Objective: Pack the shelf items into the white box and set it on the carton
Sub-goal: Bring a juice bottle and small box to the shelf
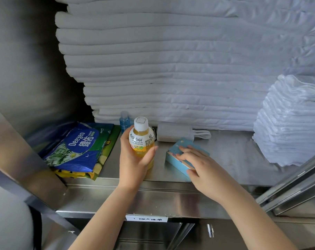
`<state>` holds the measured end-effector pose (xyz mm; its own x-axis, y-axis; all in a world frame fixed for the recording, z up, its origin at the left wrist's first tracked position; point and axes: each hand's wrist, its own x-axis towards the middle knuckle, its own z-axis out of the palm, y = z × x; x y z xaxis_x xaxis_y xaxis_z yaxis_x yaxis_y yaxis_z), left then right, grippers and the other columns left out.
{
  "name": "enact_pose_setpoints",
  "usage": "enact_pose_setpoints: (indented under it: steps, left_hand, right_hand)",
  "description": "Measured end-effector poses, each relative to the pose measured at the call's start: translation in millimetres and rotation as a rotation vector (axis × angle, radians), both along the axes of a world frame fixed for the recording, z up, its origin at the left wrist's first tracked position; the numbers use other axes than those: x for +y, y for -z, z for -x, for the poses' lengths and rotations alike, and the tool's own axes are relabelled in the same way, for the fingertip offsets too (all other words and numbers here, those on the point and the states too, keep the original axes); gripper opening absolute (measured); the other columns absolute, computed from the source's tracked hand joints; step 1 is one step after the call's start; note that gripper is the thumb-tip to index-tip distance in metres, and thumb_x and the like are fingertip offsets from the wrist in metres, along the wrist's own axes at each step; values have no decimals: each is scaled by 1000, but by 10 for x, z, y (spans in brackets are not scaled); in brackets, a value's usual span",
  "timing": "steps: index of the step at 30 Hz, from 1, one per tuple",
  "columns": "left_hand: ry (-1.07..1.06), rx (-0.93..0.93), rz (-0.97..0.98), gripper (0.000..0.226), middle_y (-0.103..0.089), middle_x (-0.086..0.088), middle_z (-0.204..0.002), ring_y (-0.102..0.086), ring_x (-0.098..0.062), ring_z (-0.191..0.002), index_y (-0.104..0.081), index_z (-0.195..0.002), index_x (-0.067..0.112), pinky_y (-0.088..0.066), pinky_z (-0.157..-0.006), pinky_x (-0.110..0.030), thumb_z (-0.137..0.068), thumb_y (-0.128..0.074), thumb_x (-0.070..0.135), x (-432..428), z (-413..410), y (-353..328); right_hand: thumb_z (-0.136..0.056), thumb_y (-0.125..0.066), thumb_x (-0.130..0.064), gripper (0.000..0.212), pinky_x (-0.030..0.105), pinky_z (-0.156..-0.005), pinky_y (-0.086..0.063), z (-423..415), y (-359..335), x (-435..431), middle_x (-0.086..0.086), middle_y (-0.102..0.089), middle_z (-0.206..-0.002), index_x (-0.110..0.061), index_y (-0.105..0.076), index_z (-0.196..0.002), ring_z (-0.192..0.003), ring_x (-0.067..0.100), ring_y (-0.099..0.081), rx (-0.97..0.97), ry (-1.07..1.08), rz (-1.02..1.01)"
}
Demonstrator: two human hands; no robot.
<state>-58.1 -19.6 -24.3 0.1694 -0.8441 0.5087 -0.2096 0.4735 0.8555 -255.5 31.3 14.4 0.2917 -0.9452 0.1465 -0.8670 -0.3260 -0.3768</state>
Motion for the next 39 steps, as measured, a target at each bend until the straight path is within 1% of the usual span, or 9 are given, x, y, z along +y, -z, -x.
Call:
enact_pose_setpoints:
  steps: [2, 4, 9, 13, 17, 29, 33, 37, 39]
  left_hand:
    - [-3, -3, 1, 72, -47, 39, -116, -51, 8, -108, -30, -118, 62, -39, -83, -4, -69, -75, 35, 0, -1, 0]
    - [-2, -4, 5, 73, -47, 40, -115, -51, 9, -108, -30, -118, 62, -39, -83, -4, -69, -75, 32, -2, 0, 3]
    - [6, 14, 0, 71, -47, 39, -116, -51, 7, -109, -31, -119, 61, -39, -83, -4, -68, -75, 37, 2, 0, -10]
    - [19, 23, 1, 68, -48, 37, -117, -52, 5, -109, -31, -119, 60, -42, -84, -6, -68, -72, 45, 7, -3, -15]
    - [33, 14, 14, 69, -47, 36, -118, -51, 4, -112, -31, -122, 58, -40, -85, -5, -69, -74, 45, 18, -15, -32]
    - [92, -20, 4, 71, -48, 32, -120, -51, 3, -112, -29, -124, 56, -40, -86, -6, -71, -74, 42, 92, -109, -56]
    - [137, -156, -55, 71, -45, 19, -132, -47, 3, -118, -22, -136, 44, -40, -93, -12, -78, -61, 56, 122, -244, -71]
    - [205, -201, -123, 87, -38, 1, -146, -38, -10, -133, -17, -148, 16, -37, -107, -38, -82, -48, 63, 199, -390, 27]
    - [182, -247, -146, 83, -43, 2, -141, -42, -11, -129, -27, -144, 17, -38, -104, -32, -83, -36, 72, 265, -426, 57]
  right_hand:
    - [-88, -51, 3, 48, 2, -101, -8, 74, -19, 1, -12, -32, -148, -28, -56, -125, -138, 4, -22, -15, 5, -11]
    - [-87, -51, 6, 54, 2, -100, -9, 131, -21, 5, -13, -34, -145, -33, -59, -124, -134, 4, -24, -25, 31, -1]
    - [-89, -56, -2, 52, -6, -93, -9, 200, 32, 33, -23, -31, -136, -37, -54, -128, -123, -7, -25, -104, 62, 8]
    - [-85, -66, -17, 44, 2, -96, -17, 291, 51, 44, -28, -33, -129, -33, -55, -124, -123, -6, -32, -144, 156, 25]
    - [-85, -67, -20, 40, 5, -95, -23, 324, 65, 31, -21, -44, -131, -28, -60, -123, -118, -4, -38, -104, 157, 8]
    - [-87, -65, -24, 40, 12, -93, -28, 108, 58, -171, -19, -43, -140, -30, -58, -126, -126, 0, -41, -63, 72, -3]
    - [-80, -70, -35, 54, 13, -97, -29, -132, 76, -177, -14, -44, -138, -25, -52, -130, -123, 4, -41, -106, 20, 69]
    - [-75, -65, -55, 69, 15, -90, -33, -511, 70, -161, -14, -50, -131, -31, -41, -134, -116, 0, -42, -205, -39, 117]
    - [-73, -62, -60, 71, 17, -87, -37, -678, 61, -207, -15, -51, -129, -33, -37, -134, -116, 1, -46, -259, -47, 110]
